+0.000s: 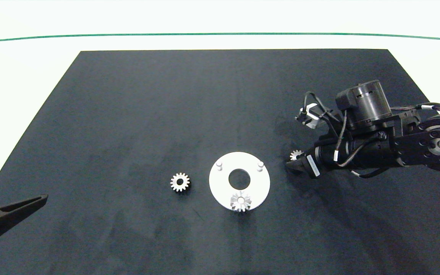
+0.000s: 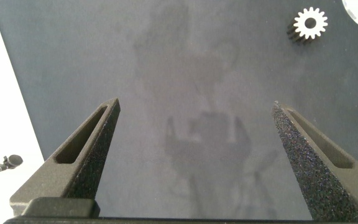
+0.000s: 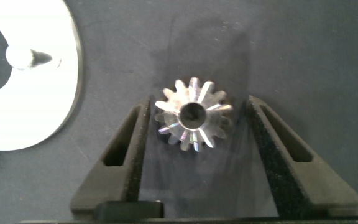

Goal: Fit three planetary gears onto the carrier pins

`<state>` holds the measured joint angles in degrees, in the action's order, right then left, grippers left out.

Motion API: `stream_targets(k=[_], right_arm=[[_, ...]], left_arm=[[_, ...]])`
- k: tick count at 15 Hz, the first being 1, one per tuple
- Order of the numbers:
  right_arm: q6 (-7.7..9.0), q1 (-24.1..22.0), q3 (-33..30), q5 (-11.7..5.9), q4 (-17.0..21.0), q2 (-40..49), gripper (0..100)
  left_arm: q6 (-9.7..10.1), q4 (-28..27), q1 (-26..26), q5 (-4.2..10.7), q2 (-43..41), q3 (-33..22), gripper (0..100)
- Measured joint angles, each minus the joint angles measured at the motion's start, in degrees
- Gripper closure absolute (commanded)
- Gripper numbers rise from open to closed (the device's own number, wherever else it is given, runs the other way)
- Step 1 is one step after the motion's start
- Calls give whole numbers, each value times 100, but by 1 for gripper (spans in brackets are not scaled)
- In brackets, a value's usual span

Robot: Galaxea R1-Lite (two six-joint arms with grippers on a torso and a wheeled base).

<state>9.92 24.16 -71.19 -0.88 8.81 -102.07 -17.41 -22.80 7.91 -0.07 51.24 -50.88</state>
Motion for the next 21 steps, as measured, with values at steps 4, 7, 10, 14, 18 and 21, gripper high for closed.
stream_targets(k=[4, 7, 10, 14, 18, 21], right_arm=[[0, -2, 9, 48, 0, -18, 51], [0, -18, 9, 66, 2, -22, 57], [0, -46, 9, 98, 0, -27, 63], [0, -62, 9, 104, -5, -49, 72], [11, -71, 30, 80, -2, -49, 79], [11, -71, 35, 80, 0, -49, 86]], left_arm=[[2, 0, -6, 2, 0, 0, 0], [2, -22, -4, 2, 0, 0, 0], [0, -44, -1, 5, 0, -7, 0], [2, -44, 0, 5, 0, -11, 0], [0, -44, -1, 5, 0, -10, 0], [0, -44, -4, 5, 0, -13, 0]])
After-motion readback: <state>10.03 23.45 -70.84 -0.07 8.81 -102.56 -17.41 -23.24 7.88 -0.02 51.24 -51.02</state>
